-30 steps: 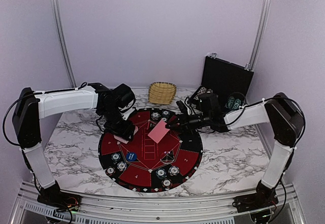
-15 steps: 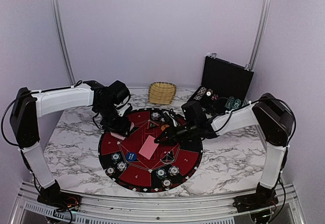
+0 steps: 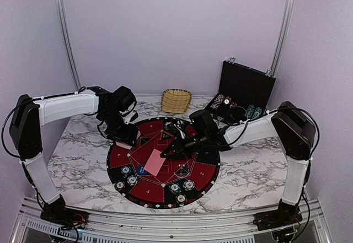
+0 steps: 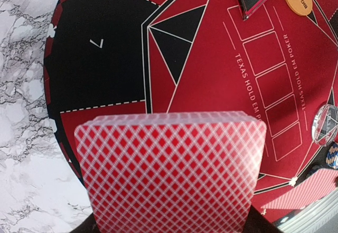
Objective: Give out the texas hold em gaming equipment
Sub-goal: Distribute the poker card in the small blind area, then pick up the poker card from the face-down deck piles.
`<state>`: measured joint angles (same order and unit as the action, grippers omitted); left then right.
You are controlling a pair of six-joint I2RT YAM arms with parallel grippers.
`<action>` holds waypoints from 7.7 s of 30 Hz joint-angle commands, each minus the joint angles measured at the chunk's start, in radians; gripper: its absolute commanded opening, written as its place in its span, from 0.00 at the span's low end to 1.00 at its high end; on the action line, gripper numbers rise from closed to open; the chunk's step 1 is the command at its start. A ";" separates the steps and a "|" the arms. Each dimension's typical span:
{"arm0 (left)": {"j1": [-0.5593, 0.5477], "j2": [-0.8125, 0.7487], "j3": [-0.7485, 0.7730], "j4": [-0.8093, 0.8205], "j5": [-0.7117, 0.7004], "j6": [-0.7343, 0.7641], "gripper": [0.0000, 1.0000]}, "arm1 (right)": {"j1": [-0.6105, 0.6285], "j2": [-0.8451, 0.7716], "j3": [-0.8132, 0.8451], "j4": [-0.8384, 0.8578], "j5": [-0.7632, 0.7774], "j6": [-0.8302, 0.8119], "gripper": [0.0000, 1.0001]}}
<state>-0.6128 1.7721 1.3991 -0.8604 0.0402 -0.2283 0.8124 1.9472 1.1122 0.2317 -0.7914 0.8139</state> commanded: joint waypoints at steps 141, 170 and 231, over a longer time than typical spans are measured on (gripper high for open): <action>-0.259 -0.029 0.087 -0.006 0.049 0.150 0.57 | -0.069 0.028 0.066 0.140 -0.043 0.116 0.45; -0.242 -0.029 0.061 -0.005 0.053 0.137 0.57 | -0.081 -0.051 0.026 0.126 -0.028 0.105 0.40; -0.223 -0.010 0.040 -0.006 0.080 0.136 0.56 | -0.057 -0.066 0.056 0.073 -0.005 0.077 0.03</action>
<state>-0.8433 1.7794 1.4509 -0.8680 0.1131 -0.0891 0.7544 1.9167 1.1423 0.3191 -0.8024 0.8902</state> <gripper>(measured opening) 0.667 0.034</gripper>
